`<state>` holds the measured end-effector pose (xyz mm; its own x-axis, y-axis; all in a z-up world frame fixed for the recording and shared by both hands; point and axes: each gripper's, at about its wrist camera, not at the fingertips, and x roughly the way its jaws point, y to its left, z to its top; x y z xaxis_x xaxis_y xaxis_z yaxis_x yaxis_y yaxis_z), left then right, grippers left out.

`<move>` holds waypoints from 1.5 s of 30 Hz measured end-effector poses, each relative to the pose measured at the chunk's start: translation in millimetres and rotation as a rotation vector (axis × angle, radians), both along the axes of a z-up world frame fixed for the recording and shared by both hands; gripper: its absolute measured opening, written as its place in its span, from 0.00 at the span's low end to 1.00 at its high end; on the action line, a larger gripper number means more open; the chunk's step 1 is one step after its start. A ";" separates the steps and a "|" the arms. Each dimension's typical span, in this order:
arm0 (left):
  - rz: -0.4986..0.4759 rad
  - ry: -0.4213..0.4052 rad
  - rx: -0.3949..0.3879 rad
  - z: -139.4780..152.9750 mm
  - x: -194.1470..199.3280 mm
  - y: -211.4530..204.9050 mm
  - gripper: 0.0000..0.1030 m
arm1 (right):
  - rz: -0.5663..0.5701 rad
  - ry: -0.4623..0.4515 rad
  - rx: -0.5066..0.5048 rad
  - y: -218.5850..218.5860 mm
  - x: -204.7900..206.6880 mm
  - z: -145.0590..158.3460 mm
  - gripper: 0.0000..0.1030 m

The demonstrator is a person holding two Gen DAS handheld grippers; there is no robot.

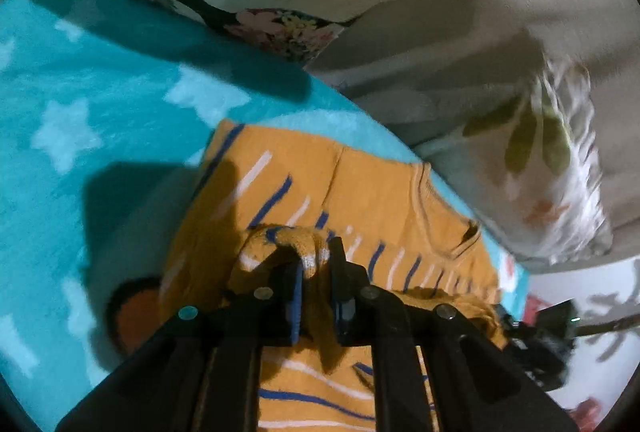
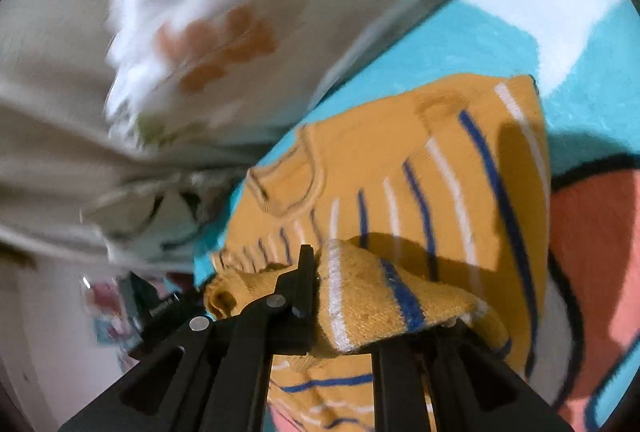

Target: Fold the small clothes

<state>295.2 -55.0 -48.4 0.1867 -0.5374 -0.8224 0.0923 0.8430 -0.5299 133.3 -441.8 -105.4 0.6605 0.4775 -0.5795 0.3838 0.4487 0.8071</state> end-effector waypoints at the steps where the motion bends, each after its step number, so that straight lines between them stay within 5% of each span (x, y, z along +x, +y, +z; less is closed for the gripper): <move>1: 0.001 0.006 -0.017 -2.0 5.2 0.8 0.15 | -0.023 -0.004 0.023 -4.5 1.0 -3.8 0.14; 8: 0.091 0.092 -0.240 -18.2 22.5 17.6 0.41 | -0.169 -0.034 0.170 -27.1 10.9 -20.9 0.49; 12: 0.081 0.089 -0.261 -16.8 22.2 13.8 0.50 | -0.230 -0.087 0.250 -34.4 12.9 -19.3 0.67; 15: 0.084 0.077 -0.276 -10.3 22.7 13.3 0.54 | -0.309 -0.120 0.306 -48.0 13.0 -18.0 0.69; 19: 0.143 0.026 -0.252 5.2 22.5 30.3 0.66 | -0.329 -0.112 0.219 -61.2 8.8 1.8 0.72; 22: 0.135 -0.026 -0.174 20.6 15.5 35.3 0.67 | -0.248 -0.105 0.061 -59.9 2.6 30.6 0.72; 29: -0.210 -0.233 0.126 44.2 -20.8 -40.3 0.67 | 0.055 -0.022 -0.308 3.8 3.9 64.5 0.65; 33: -0.191 -0.192 0.254 14.1 -5.7 -57.2 0.67 | 0.133 0.055 -0.367 19.2 -6.1 44.1 0.62; 36: -0.126 -0.123 0.195 3.4 7.7 -39.7 0.67 | 0.085 0.118 -0.439 8.8 -22.5 35.6 0.57; 41: -0.161 -0.206 0.197 32.0 -13.6 -24.3 0.68 | -0.022 0.083 -0.423 -14.0 -67.7 48.5 0.60; 45: -0.116 -0.190 0.174 40.1 -33.8 10.3 0.73 | -0.045 0.077 -0.393 -27.1 -105.2 48.4 0.62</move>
<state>261.4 -44.6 -8.4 0.2916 -0.4179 -0.8604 0.2773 0.8978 -0.3420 28.1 -469.0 -57.1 0.6233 0.1817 -0.7605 0.4623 0.6988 0.5458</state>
